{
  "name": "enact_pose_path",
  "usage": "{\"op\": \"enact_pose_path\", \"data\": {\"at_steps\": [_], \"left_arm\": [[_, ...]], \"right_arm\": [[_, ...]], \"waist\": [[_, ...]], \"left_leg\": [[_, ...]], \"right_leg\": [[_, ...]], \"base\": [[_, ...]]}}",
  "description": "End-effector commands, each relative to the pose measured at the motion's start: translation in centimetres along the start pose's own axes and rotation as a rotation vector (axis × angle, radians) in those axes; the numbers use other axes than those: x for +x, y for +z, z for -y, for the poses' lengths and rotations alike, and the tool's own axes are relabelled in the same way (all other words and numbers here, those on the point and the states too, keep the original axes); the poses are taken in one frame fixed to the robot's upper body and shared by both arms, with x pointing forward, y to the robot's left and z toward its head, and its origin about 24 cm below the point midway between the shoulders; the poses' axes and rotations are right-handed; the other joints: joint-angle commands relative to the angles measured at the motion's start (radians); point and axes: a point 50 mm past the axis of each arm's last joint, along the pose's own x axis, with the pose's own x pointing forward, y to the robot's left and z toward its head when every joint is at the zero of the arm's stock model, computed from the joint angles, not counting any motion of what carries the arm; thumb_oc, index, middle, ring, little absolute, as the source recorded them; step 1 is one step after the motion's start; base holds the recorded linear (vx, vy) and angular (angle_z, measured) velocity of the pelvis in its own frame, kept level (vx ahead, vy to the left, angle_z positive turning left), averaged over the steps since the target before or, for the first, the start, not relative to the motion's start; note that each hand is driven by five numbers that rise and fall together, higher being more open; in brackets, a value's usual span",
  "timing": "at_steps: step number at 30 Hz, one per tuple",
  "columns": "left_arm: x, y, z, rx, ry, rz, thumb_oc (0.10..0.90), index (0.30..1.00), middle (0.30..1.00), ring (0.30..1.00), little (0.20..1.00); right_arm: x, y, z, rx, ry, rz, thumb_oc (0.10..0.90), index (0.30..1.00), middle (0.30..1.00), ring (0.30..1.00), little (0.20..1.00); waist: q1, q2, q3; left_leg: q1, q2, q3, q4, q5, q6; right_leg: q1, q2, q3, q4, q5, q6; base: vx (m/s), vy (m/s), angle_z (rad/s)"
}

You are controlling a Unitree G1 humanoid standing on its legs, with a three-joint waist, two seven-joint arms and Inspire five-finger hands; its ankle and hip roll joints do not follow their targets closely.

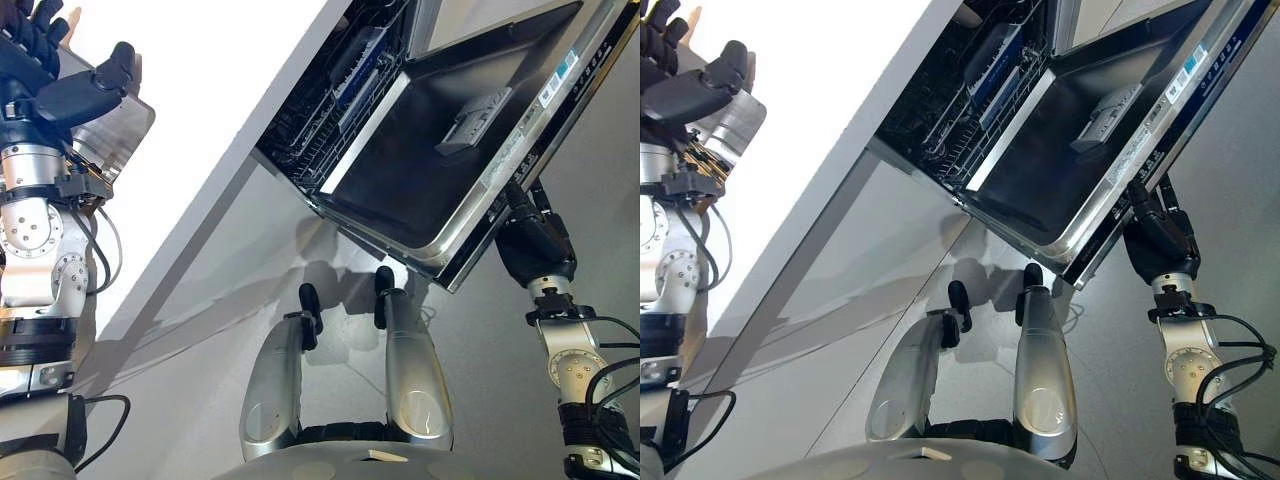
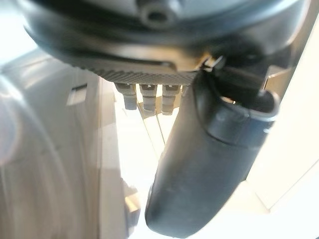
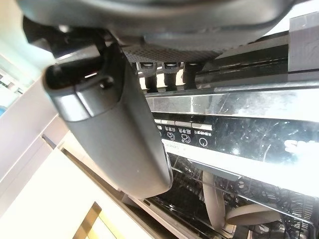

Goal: Pick up plates and place into dishwasher.

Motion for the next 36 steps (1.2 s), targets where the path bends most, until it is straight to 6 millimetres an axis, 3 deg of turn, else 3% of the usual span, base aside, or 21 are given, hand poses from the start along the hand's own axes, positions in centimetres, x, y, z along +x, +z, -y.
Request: {"op": "enact_pose_path", "data": {"at_steps": [1, 10, 17, 19, 24, 29, 32, 36], "left_arm": [[2.1, 4.5, -0.3, -0.036, 0.028, 0.246, 0.8, 0.9, 0.9, 0.9, 0.9], [2.0, 4.3, -0.7, -0.044, 0.033, 0.228, 0.8, 0.9, 0.9, 0.9, 0.9], [1.2, 3.6, -0.9, -0.051, 0.031, 0.198, 0.8, 0.9, 0.9, 0.9, 0.9], [1.2, 3.4, -0.9, -0.049, 0.029, 0.193, 0.8, 0.9, 0.9, 0.9, 0.9], [1.1, 2.8, -0.6, -0.053, 0.012, 0.168, 0.8, 0.9, 0.9, 0.9, 0.9], [1.1, 1.7, -0.1, -0.059, -0.002, 0.135, 0.8, 0.9, 0.9, 0.9, 0.9], [0.7, 1.2, 0.0, -0.047, -0.015, 0.121, 0.8, 0.9, 0.9, 0.9, 0.9], [-0.4, 0.8, -0.1, -0.033, -0.042, 0.112, 0.8, 0.9, 0.9, 0.9, 0.9]], "right_arm": [[4.9, -1.6, -21.0, -0.072, 1.107, -0.068, 0.8, 0.9, 0.9, 0.9, 0.9], [4.9, -2.1, -19.7, -0.046, 0.993, -0.043, 0.8, 0.9, 0.9, 0.9, 0.9], [4.5, -2.6, -18.2, -0.017, 0.976, -0.072, 0.8, 0.9, 0.9, 0.9, 0.9], [4.3, -2.8, -18.4, -0.027, 1.003, -0.083, 0.8, 0.9, 0.9, 0.9, 0.9], [3.8, -2.7, -21.1, -0.021, 1.159, -0.083, 0.8, 0.9, 0.9, 0.9, 0.9], [4.2, -2.6, -22.5, -0.054, 1.113, -0.049, 0.8, 0.9, 0.9, 0.9, 0.9], [4.5, -2.3, -21.6, -0.057, 1.018, -0.003, 0.8, 0.9, 0.9, 0.9, 0.9], [4.4, -1.5, -18.7, -0.058, 0.874, 0.053, 0.8, 0.9, 0.9, 0.9, 0.9]], "waist": [[0.058, -0.022, -0.03], [0.061, -0.048, -0.032], [0.071, -0.068, -0.069], [0.077, -0.077, -0.084], [0.1, -0.1, -0.128], [0.117, -0.112, -0.177], [0.124, -0.117, -0.207], [0.121, -0.124, -0.255]], "left_leg": [[0.079, -0.116, 0.077, 0.005, -0.064, 0.123], [0.159, -0.112, 0.068, -0.051, -0.044, 0.12], [0.224, -0.114, 0.053, -0.13, -0.017, 0.114], [0.246, -0.115, 0.044, -0.166, -0.006, 0.111], [0.306, -0.119, 0.029, -0.261, 0.022, 0.104], [0.363, -0.117, 0.023, -0.348, 0.044, 0.098], [0.389, -0.114, 0.019, -0.385, 0.051, 0.098], [0.419, -0.11, 0.009, -0.433, 0.06, 0.097]], "right_leg": [[0.086, 0.035, 0.079, -0.081, 0.047, 0.034], [0.174, 0.042, 0.071, -0.149, 0.071, 0.041], [0.248, 0.047, 0.052, -0.232, 0.094, 0.052], [0.273, 0.048, 0.047, -0.269, 0.105, 0.058], [0.342, 0.052, 0.022, -0.362, 0.131, 0.072], [0.404, 0.065, 0.001, -0.426, 0.138, 0.076], [0.433, 0.072, -0.01, -0.453, 0.139, 0.075], [0.467, 0.081, -0.01, -0.492, 0.141, 0.074]], "base": [[0.01, 0.006, -0.04], [0.01, -0.001, 0.01], [0.05, -0.017, 0.14], [0.05, -0.024, 0.29], [0.05, -0.01, 0.33], [0.05, 0.008, 0.1], [0.0, 0.0, 0.0], [-0.01, 0.031, 0.04]]}}
